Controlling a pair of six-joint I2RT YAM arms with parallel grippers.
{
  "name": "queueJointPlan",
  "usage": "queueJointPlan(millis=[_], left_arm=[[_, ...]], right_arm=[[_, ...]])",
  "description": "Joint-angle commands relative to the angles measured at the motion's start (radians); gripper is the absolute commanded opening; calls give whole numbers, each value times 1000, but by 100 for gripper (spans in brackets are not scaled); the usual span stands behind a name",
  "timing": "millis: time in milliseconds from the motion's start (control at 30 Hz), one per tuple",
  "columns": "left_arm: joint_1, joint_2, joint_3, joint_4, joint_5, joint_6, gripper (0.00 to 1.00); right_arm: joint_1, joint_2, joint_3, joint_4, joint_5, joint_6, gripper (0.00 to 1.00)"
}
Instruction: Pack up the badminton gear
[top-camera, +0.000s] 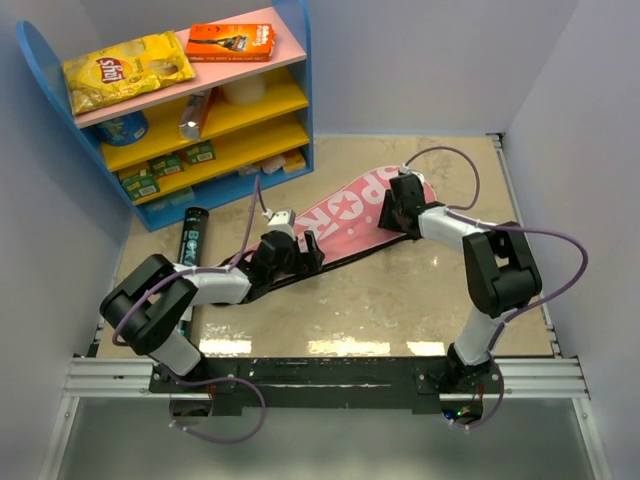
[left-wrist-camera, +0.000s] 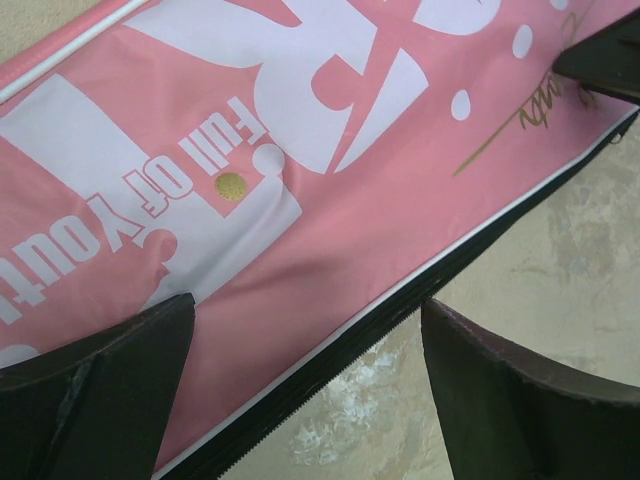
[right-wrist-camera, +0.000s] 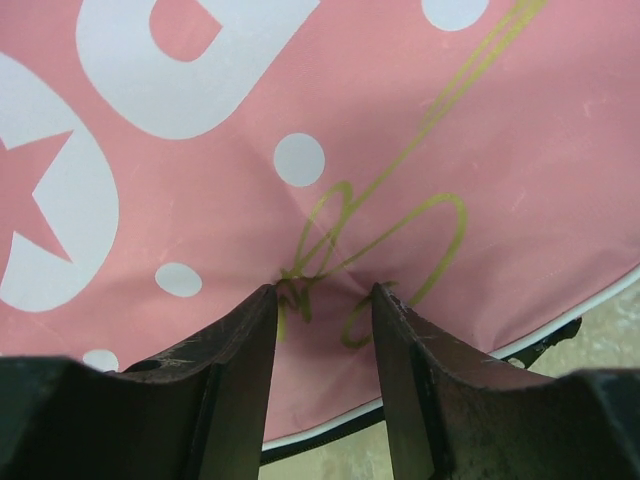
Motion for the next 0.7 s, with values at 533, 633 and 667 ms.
queueJointPlan(millis=[533, 633, 667], left_arm=[[-49, 55, -46, -65, 217, 66, 100], [-52, 47, -55, -49, 236, 67, 100], [-52, 46, -61, -44, 246, 69, 100]], right_arm=[[-11, -355, -184, -389, 284, 47, 51], [-9, -337, -169, -392, 308, 51, 51], [-9, -331, -166, -390, 312, 53, 51]])
